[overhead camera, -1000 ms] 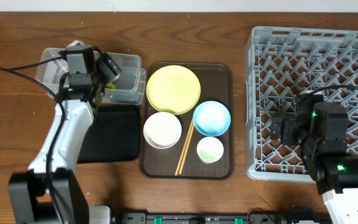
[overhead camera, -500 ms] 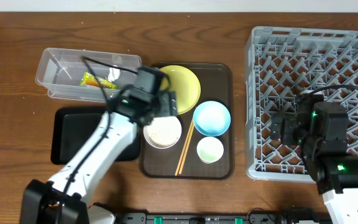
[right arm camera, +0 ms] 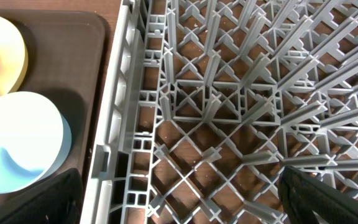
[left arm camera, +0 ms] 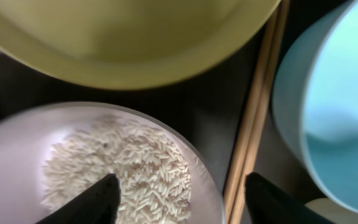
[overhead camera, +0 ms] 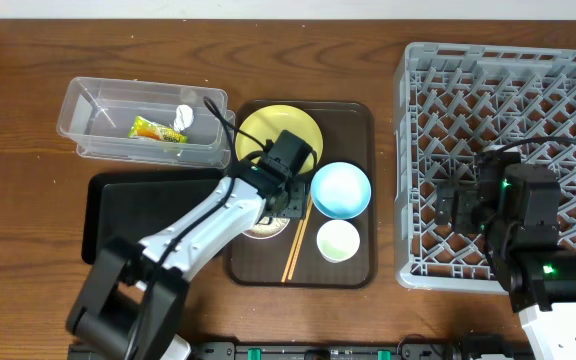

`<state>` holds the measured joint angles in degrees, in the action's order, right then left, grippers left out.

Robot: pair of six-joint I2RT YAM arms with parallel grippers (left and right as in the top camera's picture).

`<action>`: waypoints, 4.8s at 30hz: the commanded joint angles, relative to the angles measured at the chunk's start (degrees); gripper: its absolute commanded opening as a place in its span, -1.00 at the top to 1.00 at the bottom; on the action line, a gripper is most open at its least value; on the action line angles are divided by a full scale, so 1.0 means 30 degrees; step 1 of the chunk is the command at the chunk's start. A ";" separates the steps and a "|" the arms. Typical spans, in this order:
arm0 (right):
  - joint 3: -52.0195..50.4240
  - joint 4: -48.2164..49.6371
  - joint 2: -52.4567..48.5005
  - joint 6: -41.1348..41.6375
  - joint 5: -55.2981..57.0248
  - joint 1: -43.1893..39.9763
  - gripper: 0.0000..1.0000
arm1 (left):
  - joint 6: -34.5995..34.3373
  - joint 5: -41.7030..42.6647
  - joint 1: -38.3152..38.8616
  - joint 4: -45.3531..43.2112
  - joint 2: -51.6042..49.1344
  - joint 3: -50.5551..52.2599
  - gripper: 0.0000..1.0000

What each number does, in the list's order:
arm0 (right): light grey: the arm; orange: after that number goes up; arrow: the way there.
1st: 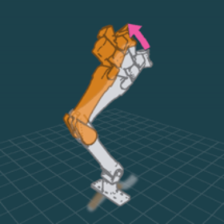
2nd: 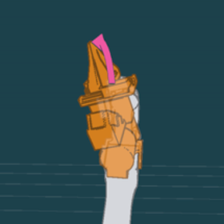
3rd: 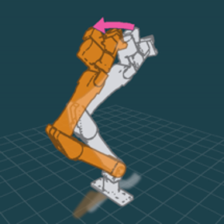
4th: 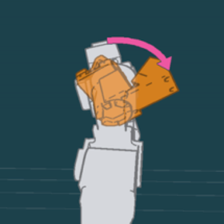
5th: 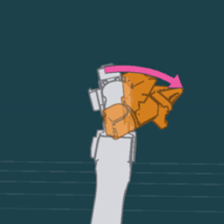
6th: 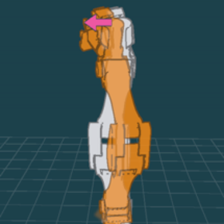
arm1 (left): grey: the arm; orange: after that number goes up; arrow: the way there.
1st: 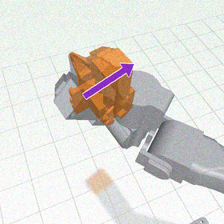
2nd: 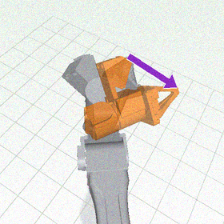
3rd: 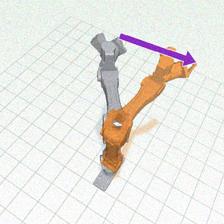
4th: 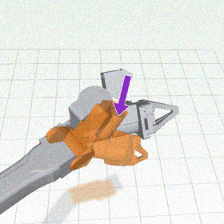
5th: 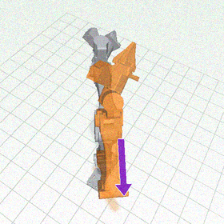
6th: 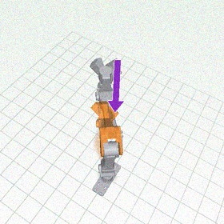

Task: Sort waste into correct bins and load items into the dishwasher rack
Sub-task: 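Grasp the rim of the white rice bowl with the left gripper, then tip the rice bowl over the black tray to dump the rice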

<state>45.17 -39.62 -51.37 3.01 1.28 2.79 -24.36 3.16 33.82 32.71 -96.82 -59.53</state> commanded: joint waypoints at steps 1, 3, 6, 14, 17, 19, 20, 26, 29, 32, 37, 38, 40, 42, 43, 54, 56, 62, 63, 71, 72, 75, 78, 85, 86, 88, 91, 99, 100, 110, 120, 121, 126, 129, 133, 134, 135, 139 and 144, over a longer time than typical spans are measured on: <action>0.0350 -0.0029 0.0000 0.0204 0.0051 -0.0189 -0.98 | -0.0495 0.0809 0.0182 0.0044 -0.0714 0.0204 -0.18; 0.0350 -0.0022 0.0000 0.0211 0.0051 -0.0189 -0.98 | -0.0488 0.0918 0.0291 0.0073 -0.1064 0.0204 -0.03; 0.0350 -0.0029 0.0000 0.0204 0.0058 -0.0189 -0.99 | -0.0488 0.0954 0.0444 0.0204 -0.1311 0.0204 0.22; 0.0350 -0.0029 0.0000 0.0211 0.0051 -0.0189 -0.99 | -0.0481 0.0954 0.0503 0.0226 -0.1188 0.0197 0.60; 0.0350 -0.0029 0.0000 0.0204 0.0058 -0.0189 -0.98 | -0.0481 0.0954 0.0503 0.0233 -0.0911 0.0168 0.70; 0.0350 -0.0029 0.0000 0.0204 0.0058 -0.0189 -0.98 | -0.0481 0.0954 0.0503 0.0240 -0.0561 0.0160 0.85; 0.0350 -0.0029 0.0000 0.0204 0.0058 -0.0189 -0.99 | -0.0481 0.0962 0.0503 0.0248 -0.0364 0.0160 0.88; 0.0350 -0.0022 0.0000 0.0204 0.0058 -0.0189 -0.98 | -0.0444 0.0998 0.0503 0.0984 0.1763 0.0160 0.88; 0.0350 -0.0022 0.0000 0.0204 0.0058 -0.0189 -0.99 | -0.0248 0.1107 0.0372 0.1588 0.3053 0.0160 0.87; 0.0350 -0.0022 0.0000 0.0204 0.0058 -0.0189 -0.98 | 0.0109 0.1282 -0.0408 0.2565 0.4167 0.0160 0.88; 0.0350 -0.0022 0.0000 0.0204 0.0058 -0.0189 -0.98 | 0.1872 0.3643 -0.3271 0.4087 0.5319 0.0160 0.87; 0.0350 -0.0022 0.0000 0.0204 0.0058 -0.0189 -0.98 | 0.2594 0.4656 -0.4000 0.4226 0.5413 0.0160 0.88; 0.0350 -0.0029 0.0000 0.0204 0.0058 -0.0189 -0.99 | 0.3956 0.6710 -0.5712 0.4532 0.5486 0.0160 0.88; 0.0350 -0.0029 0.0000 0.0204 0.0058 -0.0189 -0.98 | 0.5588 0.8954 -0.7614 0.4809 0.5355 0.0168 0.88; 0.0350 -0.0029 0.0000 0.0204 0.0058 -0.0189 -0.98 | 0.6135 0.9843 -0.8306 0.4903 0.5275 0.0168 0.88; 0.0350 -0.0153 0.0000 0.0204 0.0058 -0.0189 -0.98 | 1.3078 2.1558 -1.6611 0.7424 0.2390 0.0240 0.88; 0.0350 -0.0189 0.0000 0.0204 0.0058 -0.0189 -0.98 | 1.4098 2.3372 -1.7704 0.8007 0.1574 0.0277 0.88; 0.0350 -0.0262 0.0000 0.0204 0.0058 -0.0189 -0.98 | 1.4615 2.6068 -2.0400 0.9428 -0.0838 0.0306 0.88; 0.0350 -0.0291 0.0000 0.0197 0.0058 -0.0189 -0.98 | 1.4608 2.6403 -2.0822 0.9683 -0.1297 0.0306 0.88; 0.0350 -0.0328 0.0000 0.0197 0.0058 -0.0189 -0.99 | 1.4549 2.7685 -2.2513 1.1948 -0.2922 0.0306 0.88; 0.0350 -0.0328 0.0000 0.0197 0.0058 -0.0189 -0.99 | 1.4542 2.7817 -2.2586 1.2043 -0.2922 0.0313 0.88; 0.0350 -0.0328 0.0000 0.0204 0.0058 -0.0189 -0.98 | 1.4542 2.8370 -2.2644 1.2320 -0.2914 0.0306 0.88; 0.0350 -0.0357 0.0000 0.0204 0.0058 -0.0189 -0.98 | 1.4688 2.8727 -2.2644 1.2291 -0.2914 0.0306 0.88; 0.0350 -0.0459 0.0000 0.0204 0.0058 -0.0189 -0.98 | 1.4695 2.8815 -2.2644 1.2298 -0.2914 0.0306 0.88; 0.0350 -0.0466 0.0000 0.0204 0.0058 -0.0189 -0.98 | 1.4688 2.8851 -2.2644 1.2298 -0.2907 0.0306 0.88; 0.0350 -0.0466 0.0000 0.0197 0.0066 -0.0189 -0.99 | 1.5030 2.8990 -2.2644 1.2291 -0.2907 0.0306 0.88; 0.0350 -0.0466 0.0000 0.0204 0.0066 -0.0189 -0.98 | 1.6072 2.8997 -2.2644 1.2305 -0.2841 0.0306 0.88; 0.0350 -0.0459 0.0000 0.0197 0.0066 -0.0189 -0.98 | 1.6713 2.8997 -2.2644 1.2932 -0.2506 0.0306 0.88; 0.0350 -0.0459 0.0000 0.0197 0.0066 -0.0189 -0.98 | 1.6721 2.8997 -2.2644 1.3245 -0.2506 0.0306 0.88; 0.0350 -0.0452 0.0000 0.0189 0.0066 -0.0189 -0.98 | 2.0050 2.8997 -2.2644 1.3449 -0.2302 0.0299 0.88; 0.0350 -0.0459 0.0000 0.0197 0.0066 -0.0189 -0.98 | 1.8418 2.8851 -2.2651 1.3595 -0.2288 0.0299 0.88; 0.0350 -0.0459 -0.0007 0.0197 0.0066 -0.0189 -0.98 | 1.7318 2.8771 -2.2644 1.3588 -0.2288 0.0299 0.88; 0.0350 -0.0452 0.0000 0.0197 0.0066 -0.0189 -0.98 | 1.5256 2.8793 -2.2644 1.3406 -0.2288 0.0299 0.88; 0.0350 -0.0459 0.0000 0.0197 0.0066 -0.0189 -0.98 | 1.7354 2.8705 -2.2535 1.3362 -0.2266 0.0299 0.88; 0.0350 -0.0452 0.0000 0.0197 0.0066 -0.0189 -0.98 | 1.8484 2.7124 -2.2542 1.2415 -0.2266 0.0299 0.88; 0.0350 -0.0452 -0.0007 0.0197 0.0066 -0.0189 -0.98 | 1.8469 2.6979 -2.2542 1.2203 -0.2266 0.0284 0.88; 0.0350 -0.0452 0.0000 0.0197 0.0066 -0.0189 -0.99 | 1.8462 2.6811 -2.2535 1.1978 -0.2266 0.0270 0.88; 0.0350 -0.0466 0.0000 0.0197 0.0066 -0.0189 -0.99 | 1.8484 2.5638 -2.2469 1.2014 -0.2135 0.0087 0.88; 0.0350 -0.0459 -0.0007 0.0197 0.0066 -0.0189 -0.98 | 1.8542 2.3707 -2.1668 1.2349 -0.0262 -0.0408 0.88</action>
<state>45.17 -40.95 -51.37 3.01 1.28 2.79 29.71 78.39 -32.77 69.19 -102.21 -58.85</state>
